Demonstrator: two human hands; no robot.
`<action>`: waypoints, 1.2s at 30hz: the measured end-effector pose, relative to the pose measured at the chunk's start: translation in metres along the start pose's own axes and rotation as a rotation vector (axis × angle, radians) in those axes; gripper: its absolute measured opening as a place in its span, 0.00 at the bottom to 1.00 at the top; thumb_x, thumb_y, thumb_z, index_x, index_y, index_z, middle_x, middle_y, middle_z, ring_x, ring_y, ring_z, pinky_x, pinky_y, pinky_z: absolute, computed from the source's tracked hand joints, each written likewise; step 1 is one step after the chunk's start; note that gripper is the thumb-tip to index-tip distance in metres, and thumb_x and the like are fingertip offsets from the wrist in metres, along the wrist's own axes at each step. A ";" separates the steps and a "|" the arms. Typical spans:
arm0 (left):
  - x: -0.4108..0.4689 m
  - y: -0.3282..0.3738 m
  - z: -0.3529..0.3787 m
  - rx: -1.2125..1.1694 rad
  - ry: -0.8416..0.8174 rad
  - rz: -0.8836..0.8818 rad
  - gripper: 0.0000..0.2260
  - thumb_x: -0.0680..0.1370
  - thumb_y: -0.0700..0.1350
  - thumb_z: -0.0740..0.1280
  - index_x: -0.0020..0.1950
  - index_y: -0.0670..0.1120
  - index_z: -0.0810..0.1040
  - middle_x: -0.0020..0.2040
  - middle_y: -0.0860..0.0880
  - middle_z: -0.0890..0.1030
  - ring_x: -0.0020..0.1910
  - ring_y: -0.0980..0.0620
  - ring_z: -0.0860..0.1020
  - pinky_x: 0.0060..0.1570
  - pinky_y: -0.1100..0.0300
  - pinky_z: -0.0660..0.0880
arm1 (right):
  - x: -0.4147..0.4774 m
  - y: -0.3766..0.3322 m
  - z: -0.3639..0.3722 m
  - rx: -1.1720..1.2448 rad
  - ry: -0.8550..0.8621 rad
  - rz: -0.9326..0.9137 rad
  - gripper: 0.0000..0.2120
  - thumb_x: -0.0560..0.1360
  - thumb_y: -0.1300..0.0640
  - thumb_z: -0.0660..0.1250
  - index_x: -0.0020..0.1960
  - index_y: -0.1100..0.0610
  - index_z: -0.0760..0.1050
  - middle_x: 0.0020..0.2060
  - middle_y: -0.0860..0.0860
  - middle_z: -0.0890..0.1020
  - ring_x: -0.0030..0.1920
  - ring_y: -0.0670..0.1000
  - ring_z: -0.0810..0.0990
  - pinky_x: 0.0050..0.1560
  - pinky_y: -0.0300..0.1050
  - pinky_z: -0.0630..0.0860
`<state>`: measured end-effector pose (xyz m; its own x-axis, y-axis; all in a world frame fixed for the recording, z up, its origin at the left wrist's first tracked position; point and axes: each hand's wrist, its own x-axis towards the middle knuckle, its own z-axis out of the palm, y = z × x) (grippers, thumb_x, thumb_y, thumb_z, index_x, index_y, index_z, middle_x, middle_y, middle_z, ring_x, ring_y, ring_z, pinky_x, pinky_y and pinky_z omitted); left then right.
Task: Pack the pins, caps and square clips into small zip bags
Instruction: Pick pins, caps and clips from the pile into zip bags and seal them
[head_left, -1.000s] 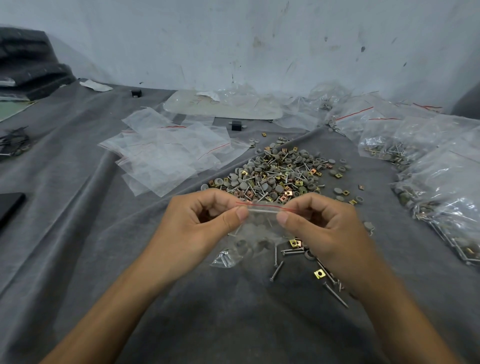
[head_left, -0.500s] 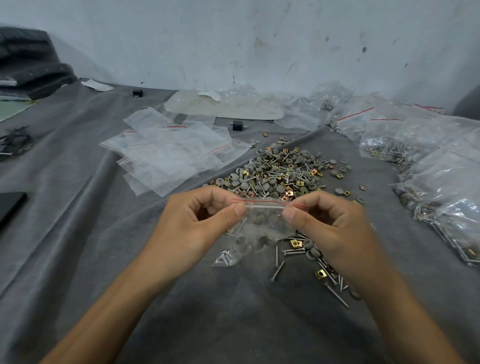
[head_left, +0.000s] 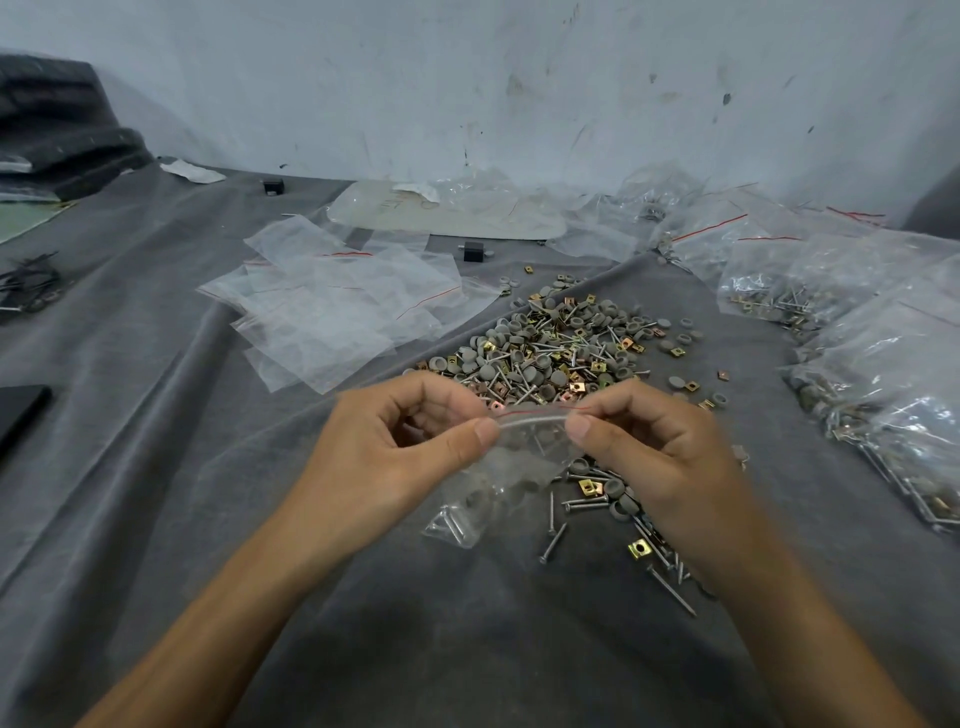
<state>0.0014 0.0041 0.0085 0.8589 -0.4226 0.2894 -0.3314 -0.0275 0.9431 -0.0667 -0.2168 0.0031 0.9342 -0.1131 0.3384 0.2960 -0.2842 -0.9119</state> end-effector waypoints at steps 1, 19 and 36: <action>-0.001 0.000 0.002 -0.015 -0.017 -0.007 0.08 0.69 0.53 0.79 0.45 0.53 0.86 0.37 0.50 0.84 0.37 0.56 0.79 0.39 0.65 0.75 | 0.000 0.000 0.002 0.004 -0.017 -0.011 0.03 0.76 0.57 0.71 0.44 0.52 0.83 0.33 0.47 0.80 0.34 0.43 0.74 0.35 0.33 0.70; 0.001 -0.002 -0.002 0.118 -0.041 0.026 0.05 0.73 0.53 0.75 0.45 0.53 0.85 0.38 0.47 0.85 0.37 0.40 0.81 0.35 0.53 0.76 | -0.003 -0.001 0.013 0.021 -0.025 -0.096 0.04 0.78 0.54 0.69 0.48 0.48 0.82 0.36 0.55 0.79 0.37 0.60 0.74 0.35 0.52 0.70; 0.011 -0.021 -0.025 0.099 0.242 0.025 0.26 0.67 0.74 0.71 0.46 0.52 0.83 0.35 0.50 0.82 0.32 0.57 0.75 0.30 0.64 0.73 | 0.002 0.017 0.010 -0.264 -0.038 0.003 0.04 0.78 0.52 0.71 0.46 0.47 0.83 0.40 0.46 0.79 0.41 0.45 0.76 0.43 0.38 0.71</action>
<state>0.0275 0.0222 -0.0036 0.9144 -0.1955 0.3545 -0.3802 -0.1138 0.9179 -0.0576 -0.2124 -0.0134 0.9433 -0.0797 0.3222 0.2356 -0.5231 -0.8191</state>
